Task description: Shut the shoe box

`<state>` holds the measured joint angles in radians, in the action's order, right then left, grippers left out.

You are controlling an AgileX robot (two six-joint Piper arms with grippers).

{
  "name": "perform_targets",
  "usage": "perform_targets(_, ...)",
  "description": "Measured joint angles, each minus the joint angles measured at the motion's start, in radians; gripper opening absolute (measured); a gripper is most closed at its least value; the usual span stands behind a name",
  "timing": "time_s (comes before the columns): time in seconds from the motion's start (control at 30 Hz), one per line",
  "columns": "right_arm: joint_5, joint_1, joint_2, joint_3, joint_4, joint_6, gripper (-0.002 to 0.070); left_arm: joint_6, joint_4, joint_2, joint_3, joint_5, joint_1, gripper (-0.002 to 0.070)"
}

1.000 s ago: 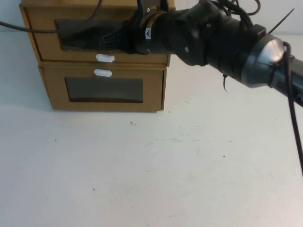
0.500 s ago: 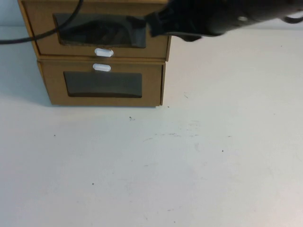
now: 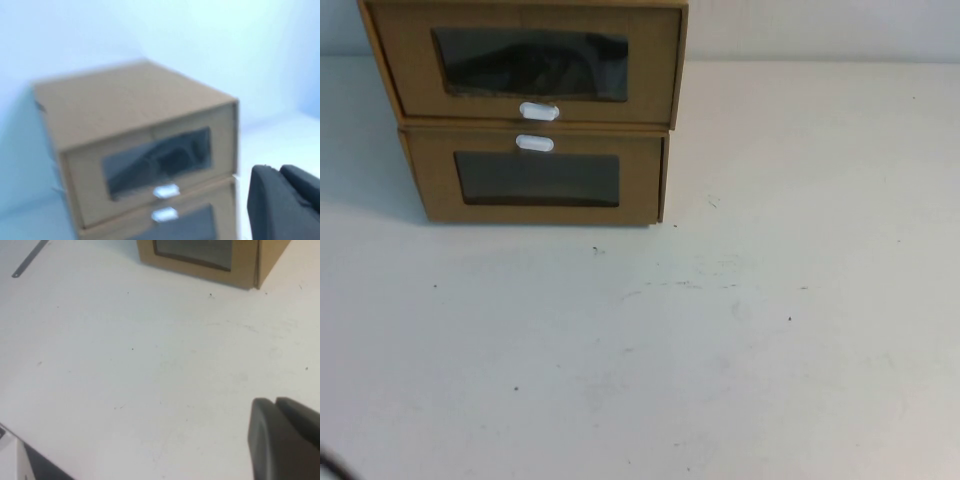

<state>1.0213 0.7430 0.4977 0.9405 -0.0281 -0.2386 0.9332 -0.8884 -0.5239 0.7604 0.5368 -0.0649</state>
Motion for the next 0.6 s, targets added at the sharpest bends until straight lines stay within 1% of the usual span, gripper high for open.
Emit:
perform_targets(0.1, 0.002, 0.0, -0.169, -0.108, 0.0, -0.061, -0.0011, 0.009, -0.014, 0.232, -0.166, -0.094, 0.0, -0.0002)
perform_targets(0.17, 0.002, 0.0, -0.246, -0.165, 0.0, -0.086, -0.0011, -0.016, -0.012, 0.353, -0.25, -0.125, 0.0, -0.0002)
perform_targets(0.27, -0.002, 0.0, -0.297, -0.22, 0.0, -0.099, -0.0011, -0.053, 0.0, 0.459, -0.337, -0.125, 0.0, -0.0002)
perform_targets(0.37, -0.045, 0.0, -0.304, -0.266, 0.0, -0.097, -0.0011, -0.062, 0.027, 0.502, -0.411, -0.141, 0.0, -0.0002)
perform_targets(0.47, -0.193, 0.0, -0.304, -0.338, 0.0, -0.072, -0.0011, -0.052, 0.035, 0.508, -0.496, -0.203, 0.0, -0.0005)
perform_targets(0.6, -0.53, 0.0, -0.304, -0.483, 0.0, -0.064, -0.0011, -0.048, 0.034, 0.508, -0.62, -0.312, 0.0, -0.0005)
